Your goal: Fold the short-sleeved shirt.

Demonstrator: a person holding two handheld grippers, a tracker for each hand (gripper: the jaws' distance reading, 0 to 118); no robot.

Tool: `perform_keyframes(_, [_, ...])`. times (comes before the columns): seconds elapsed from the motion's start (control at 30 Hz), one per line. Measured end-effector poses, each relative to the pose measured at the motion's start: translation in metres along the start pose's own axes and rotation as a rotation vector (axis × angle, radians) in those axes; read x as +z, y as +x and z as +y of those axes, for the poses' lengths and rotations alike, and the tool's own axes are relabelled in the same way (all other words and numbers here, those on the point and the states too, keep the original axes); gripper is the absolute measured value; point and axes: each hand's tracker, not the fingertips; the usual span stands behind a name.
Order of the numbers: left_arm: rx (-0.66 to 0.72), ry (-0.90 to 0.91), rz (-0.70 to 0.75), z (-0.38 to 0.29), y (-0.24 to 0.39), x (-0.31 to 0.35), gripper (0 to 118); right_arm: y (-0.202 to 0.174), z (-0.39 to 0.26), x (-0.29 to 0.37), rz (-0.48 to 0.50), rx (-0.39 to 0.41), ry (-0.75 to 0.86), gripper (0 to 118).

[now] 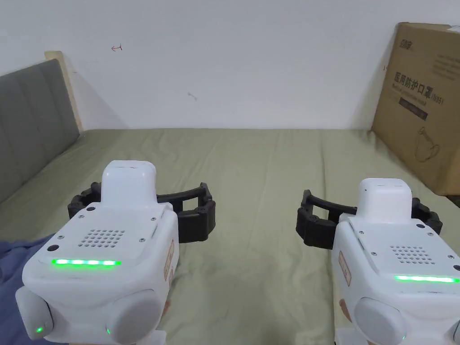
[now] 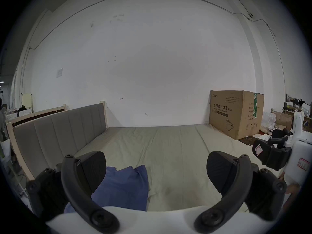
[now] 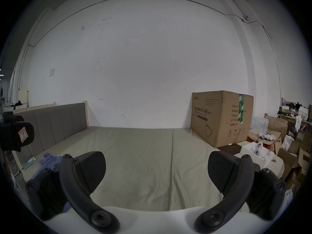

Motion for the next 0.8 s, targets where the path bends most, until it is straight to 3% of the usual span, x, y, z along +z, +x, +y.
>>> perform_keyframes(0.8, [0.017,0.002,0.021,-0.0022,-0.002,-0.003,118,0.0002,-0.0035,0.0002,0.009,0.002,0.006,118])
